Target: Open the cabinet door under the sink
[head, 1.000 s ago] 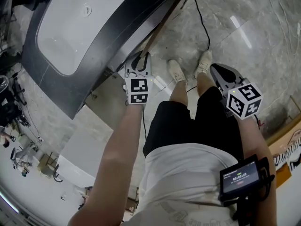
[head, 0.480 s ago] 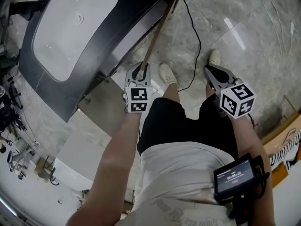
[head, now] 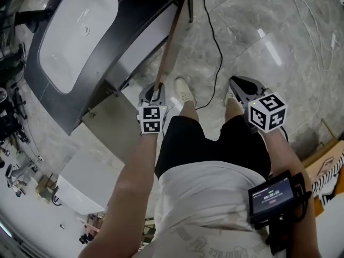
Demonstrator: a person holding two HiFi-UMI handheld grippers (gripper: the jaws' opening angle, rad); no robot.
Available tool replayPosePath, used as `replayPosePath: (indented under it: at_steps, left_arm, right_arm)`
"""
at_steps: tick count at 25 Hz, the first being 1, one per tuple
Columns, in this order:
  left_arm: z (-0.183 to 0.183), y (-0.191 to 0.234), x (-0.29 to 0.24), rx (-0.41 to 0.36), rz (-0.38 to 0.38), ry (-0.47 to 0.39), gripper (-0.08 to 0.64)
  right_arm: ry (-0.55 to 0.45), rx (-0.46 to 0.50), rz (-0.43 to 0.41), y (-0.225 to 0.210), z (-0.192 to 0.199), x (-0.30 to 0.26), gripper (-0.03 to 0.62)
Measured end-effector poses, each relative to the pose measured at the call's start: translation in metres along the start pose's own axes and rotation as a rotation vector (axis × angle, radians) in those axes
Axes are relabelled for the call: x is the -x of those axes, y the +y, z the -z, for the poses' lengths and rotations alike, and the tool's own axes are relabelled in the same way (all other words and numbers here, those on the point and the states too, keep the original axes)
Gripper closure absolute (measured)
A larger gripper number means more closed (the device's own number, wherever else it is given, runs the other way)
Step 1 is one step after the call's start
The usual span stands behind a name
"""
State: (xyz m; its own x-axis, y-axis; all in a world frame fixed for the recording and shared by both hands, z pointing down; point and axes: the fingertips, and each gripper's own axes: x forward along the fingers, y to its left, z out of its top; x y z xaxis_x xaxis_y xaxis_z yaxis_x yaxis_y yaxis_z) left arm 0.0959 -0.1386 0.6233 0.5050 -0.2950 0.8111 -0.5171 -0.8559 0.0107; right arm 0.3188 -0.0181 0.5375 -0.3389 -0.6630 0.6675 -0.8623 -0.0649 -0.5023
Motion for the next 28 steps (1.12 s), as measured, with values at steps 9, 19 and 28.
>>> replayPosePath:
  at_steps: [9,19,28]
  left_arm:
    - [0.001,-0.033,-0.003,0.086,-0.047,0.063,0.494]
    - [-0.002,-0.081,-0.007,0.226,-0.096,0.123,0.494]
    - [-0.015,-0.127,-0.022,0.345,-0.152,0.107,0.492]
  right_arm:
    - [-0.003,-0.034,0.011,-0.026,0.017,0.033,0.561]
    - [-0.030,-0.058,-0.002,-0.054,0.011,0.063,0.561]
    - [-0.011,-0.078,-0.021,-0.101,0.021,0.079,0.561]
